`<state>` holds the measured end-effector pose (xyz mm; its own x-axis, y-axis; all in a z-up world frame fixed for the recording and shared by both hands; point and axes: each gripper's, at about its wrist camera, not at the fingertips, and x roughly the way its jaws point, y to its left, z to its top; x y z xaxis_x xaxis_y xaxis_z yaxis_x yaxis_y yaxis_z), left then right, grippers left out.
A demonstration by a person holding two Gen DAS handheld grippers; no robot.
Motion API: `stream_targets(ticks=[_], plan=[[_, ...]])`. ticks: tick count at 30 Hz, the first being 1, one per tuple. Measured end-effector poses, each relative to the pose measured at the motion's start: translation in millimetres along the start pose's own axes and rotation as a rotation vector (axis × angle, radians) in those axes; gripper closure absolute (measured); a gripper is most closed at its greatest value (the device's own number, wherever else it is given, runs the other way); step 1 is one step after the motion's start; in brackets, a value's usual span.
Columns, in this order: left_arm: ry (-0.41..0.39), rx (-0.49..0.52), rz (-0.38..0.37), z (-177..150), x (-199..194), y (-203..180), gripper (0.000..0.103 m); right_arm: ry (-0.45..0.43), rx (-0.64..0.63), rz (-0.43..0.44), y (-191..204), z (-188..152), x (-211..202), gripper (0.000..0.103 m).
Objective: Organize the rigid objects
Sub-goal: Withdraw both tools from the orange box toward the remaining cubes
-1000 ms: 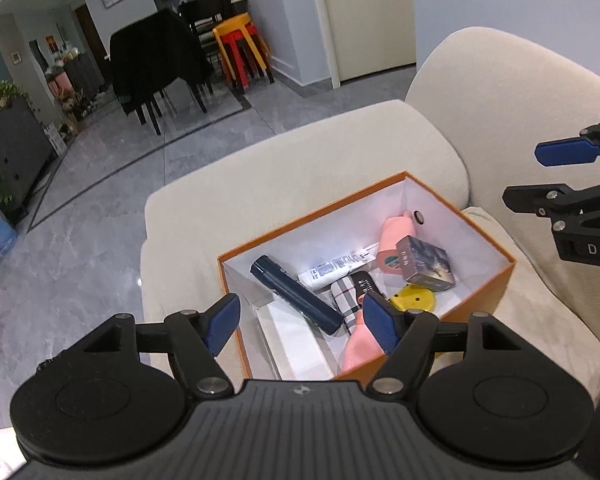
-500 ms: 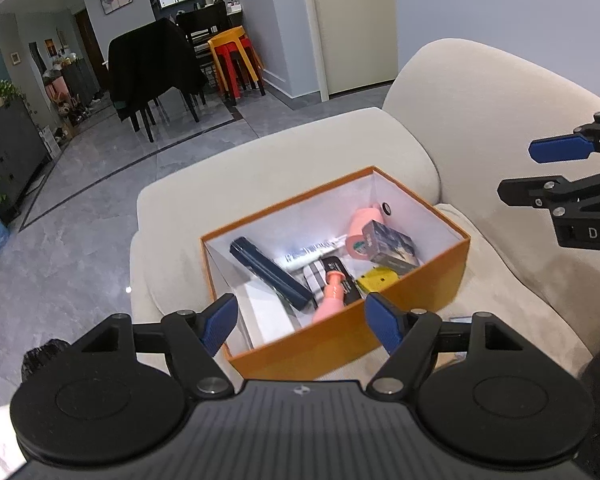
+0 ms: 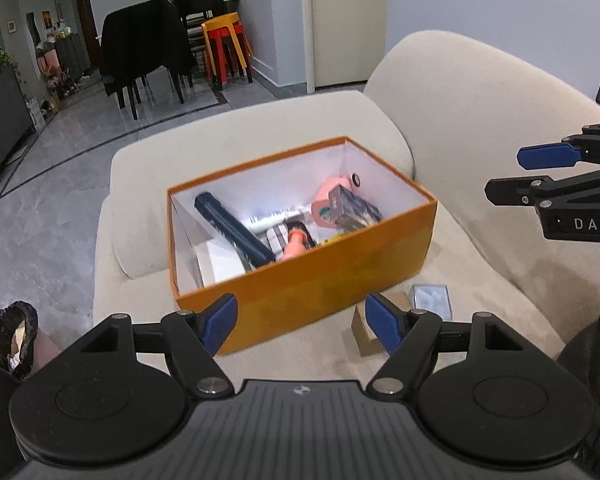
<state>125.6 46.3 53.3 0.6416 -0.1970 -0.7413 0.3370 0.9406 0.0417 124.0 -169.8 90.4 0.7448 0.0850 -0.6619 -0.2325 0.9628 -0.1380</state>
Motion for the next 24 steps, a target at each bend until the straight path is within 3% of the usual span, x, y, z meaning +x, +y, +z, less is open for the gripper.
stream_targets(ticks=[10,14,17,24], plan=[[0.036,-0.029,-0.003,-21.0,7.2,-6.4,0.017,0.045,-0.003,0.013,6.6,-32.1,16.9,0.050],[0.037,-0.128,-0.003,-23.2,-15.9,-10.9,0.017,0.059,0.007,0.027,6.7,-44.5,22.1,0.050],[0.090,-0.260,0.066,-16.6,-44.6,-13.0,0.017,0.073,0.024,0.029,3.4,-53.9,26.4,0.050],[0.018,-0.284,0.108,-17.1,-86.3,-10.5,0.012,0.092,0.037,0.024,1.3,-73.2,39.8,0.050]])
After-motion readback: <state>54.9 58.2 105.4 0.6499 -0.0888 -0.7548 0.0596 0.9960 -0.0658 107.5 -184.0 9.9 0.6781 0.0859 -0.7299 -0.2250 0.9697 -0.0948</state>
